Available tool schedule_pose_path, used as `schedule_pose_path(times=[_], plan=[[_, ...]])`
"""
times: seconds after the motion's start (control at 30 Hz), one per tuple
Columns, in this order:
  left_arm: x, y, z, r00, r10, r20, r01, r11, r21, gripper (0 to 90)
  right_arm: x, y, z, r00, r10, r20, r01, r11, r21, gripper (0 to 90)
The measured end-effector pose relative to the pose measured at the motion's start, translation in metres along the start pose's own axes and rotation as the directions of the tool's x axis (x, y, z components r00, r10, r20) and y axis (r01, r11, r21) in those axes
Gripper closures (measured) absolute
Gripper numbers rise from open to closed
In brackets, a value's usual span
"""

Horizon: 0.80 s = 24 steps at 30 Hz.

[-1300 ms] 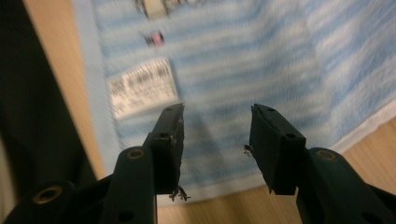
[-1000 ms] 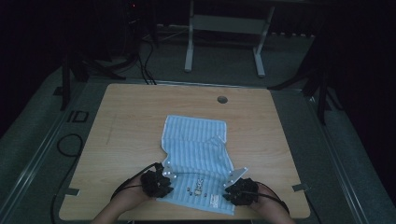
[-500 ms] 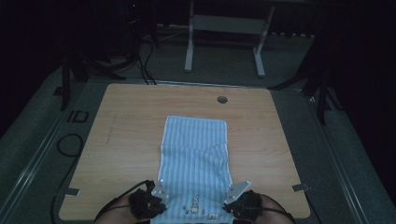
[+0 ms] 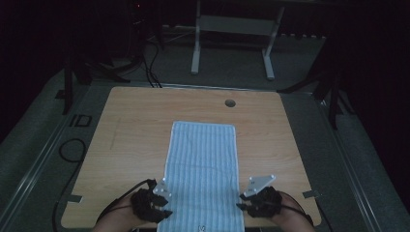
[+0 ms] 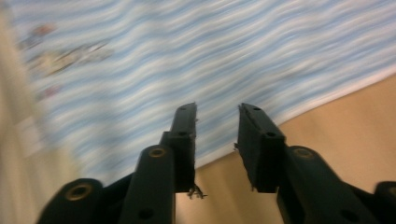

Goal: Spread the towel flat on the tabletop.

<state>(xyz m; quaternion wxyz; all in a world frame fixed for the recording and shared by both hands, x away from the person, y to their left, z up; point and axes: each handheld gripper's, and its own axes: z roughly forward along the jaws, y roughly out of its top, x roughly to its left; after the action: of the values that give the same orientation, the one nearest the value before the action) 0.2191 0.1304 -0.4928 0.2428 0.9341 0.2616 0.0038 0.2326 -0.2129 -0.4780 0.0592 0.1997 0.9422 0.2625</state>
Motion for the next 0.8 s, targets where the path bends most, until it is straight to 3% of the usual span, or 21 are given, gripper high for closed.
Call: schedule_pose_path(times=[0.03, 0.07, 0.1, 0.13, 0.17, 0.2, 0.23, 0.4, 0.43, 0.53, 0.67, 0.73, 0.77, 0.8], plan=[[0.01, 0.006, 0.004, 0.9999, -0.01, -0.011, 0.01, 0.9998, -0.018, 59.4, -0.016, 0.008, 0.01, 0.9996, 0.029, 0.008, -0.029, 1.0, -0.008, 64.5], [0.015, 0.009, 0.006, 0.9998, -0.006, -0.017, 0.006, 0.9998, -0.02, 59.4, -0.016, 0.008, 0.01, 0.9996, 0.029, 0.008, -0.029, 1.0, -0.008, 64.5], [0.024, 0.015, 0.013, 0.9993, -0.017, -0.034, 0.017, 0.9995, -0.025, 59.4, -0.028, 0.014, 0.02, 0.9986, 0.048, 0.021, -0.048, 0.999, -0.014, 61.0], [0.024, 0.015, 0.013, 0.9993, -0.017, -0.034, 0.017, 0.9995, -0.025, 59.4, -0.028, 0.014, 0.02, 0.9986, 0.048, 0.021, -0.048, 0.999, -0.014, 61.0], [0.029, 0.019, 0.018, 0.9987, -0.013, -0.05, 0.012, 0.9998, -0.017, 59.4, -0.037, 0.019, 0.031, 0.997, 0.069, 0.034, -0.068, 0.997, -0.02, 60.2], [0.032, 0.021, 0.022, 0.9987, -0.013, -0.049, 0.012, 0.9998, -0.017, 59.4, -0.037, 0.019, 0.031, 0.997, 0.069, 0.034, -0.068, 0.997, -0.02, 60.2], [0.037, 0.025, 0.03, 0.9988, -0.015, -0.047, 0.015, 0.9999, -0.005, 59.3, -0.043, 0.023, 0.043, 0.9966, 0.07, 0.044, -0.069, 0.998, -0.006, 59.2], [0.044, 0.025, 0.045, 0.9991, -0.022, -0.035, 0.023, 0.9995, 0.021, 57.6, -0.048, 0.024, 0.063, 0.996, 0.058, 0.068, -0.061, 0.998, 0.035, 57.7], [0.044, 0.024, 0.048, 0.9989, -0.035, -0.031, 0.035, 0.9994, 0.006, 57.5, -0.048, 0.022, 0.071, 0.9966, 0.041, 0.072, -0.045, 0.997, 0.061, 56.0], [0.045, 0.025, 0.049, 0.999, -0.039, -0.023, 0.039, 0.9992, -0.006, 57.4, -0.052, 0.018, 0.073, 0.9961, 0.071, 0.052, -0.074, 0.996, 0.049, 54.1], [0.043, 0.033, 0.054, 0.9993, -0.027, -0.026, 0.027, 0.9996, -0.007, 56.2, -0.06, 0.015, 0.071, 0.9965, 0.065, 0.052, -0.068, 0.996, 0.06, 51.4], [0.042, 0.04, 0.057, 0.9995, -0.021, -0.025, 0.021, 0.9998, -0.005, 54.5, -0.069, 0.012, 0.069, 0.9962, 0.074, 0.046, -0.077, 0.995, 0.063, 50.9], [0.041, 0.047, 0.061, 0.9996, -0.011, -0.027, 0.011, 0.9999, -0.007, 52.2, -0.08, 0.01, 0.068, 0.9938, 0.098, 0.053, -0.101, 0.993, 0.062, 50.9], [0.041, 0.047, 0.061, 0.9996, -0.011, -0.027, 0.011, 0.9999, -0.007, 52.2, -0.08, 0.01, 0.068, 0.9938, 0.098, 0.053, -0.101, 0.993, 0.062, 50.9]])
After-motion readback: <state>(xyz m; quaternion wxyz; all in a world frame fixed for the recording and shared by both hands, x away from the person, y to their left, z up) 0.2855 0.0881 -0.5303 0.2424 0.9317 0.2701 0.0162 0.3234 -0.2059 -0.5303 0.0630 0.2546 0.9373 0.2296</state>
